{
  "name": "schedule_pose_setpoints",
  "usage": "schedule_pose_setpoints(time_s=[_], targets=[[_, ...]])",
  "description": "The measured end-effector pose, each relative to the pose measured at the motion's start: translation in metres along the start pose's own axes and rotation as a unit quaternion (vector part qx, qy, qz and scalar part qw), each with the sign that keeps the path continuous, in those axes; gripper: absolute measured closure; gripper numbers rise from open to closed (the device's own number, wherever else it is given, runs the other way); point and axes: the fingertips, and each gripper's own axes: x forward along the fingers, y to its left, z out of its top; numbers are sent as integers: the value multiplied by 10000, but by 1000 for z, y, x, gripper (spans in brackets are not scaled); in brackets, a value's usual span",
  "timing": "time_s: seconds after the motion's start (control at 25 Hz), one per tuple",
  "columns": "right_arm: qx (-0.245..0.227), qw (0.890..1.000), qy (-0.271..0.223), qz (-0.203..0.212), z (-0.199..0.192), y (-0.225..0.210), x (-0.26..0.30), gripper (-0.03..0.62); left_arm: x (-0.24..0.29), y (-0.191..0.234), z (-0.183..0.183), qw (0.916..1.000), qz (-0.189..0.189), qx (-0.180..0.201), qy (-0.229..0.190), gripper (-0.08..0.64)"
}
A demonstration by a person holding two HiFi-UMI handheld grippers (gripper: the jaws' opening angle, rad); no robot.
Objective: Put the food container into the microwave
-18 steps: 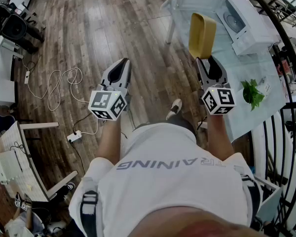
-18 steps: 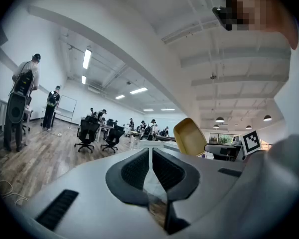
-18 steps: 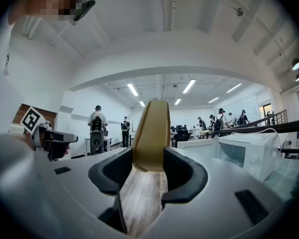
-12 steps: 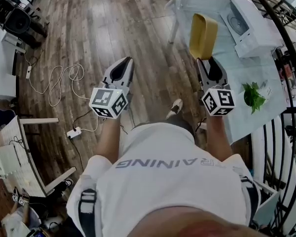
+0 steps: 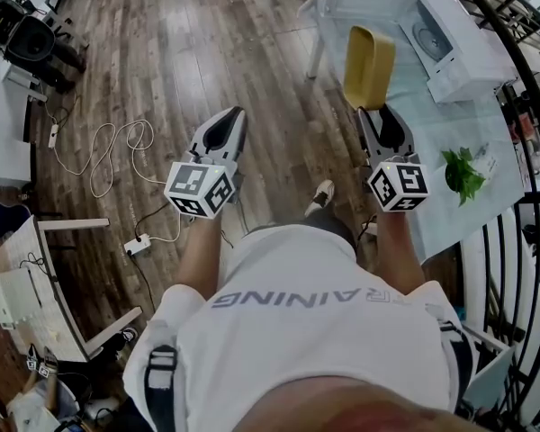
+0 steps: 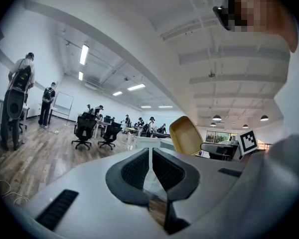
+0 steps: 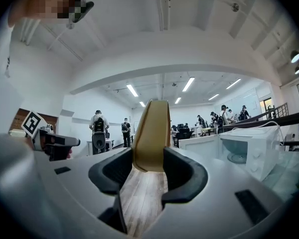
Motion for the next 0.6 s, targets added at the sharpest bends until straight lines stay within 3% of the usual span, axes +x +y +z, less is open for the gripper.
schedule_pose_setpoints(time_s=[0.6], targets=[[313, 9995, 86, 7, -7, -30, 27, 385, 39, 8, -3, 9998, -53, -116, 139, 511]])
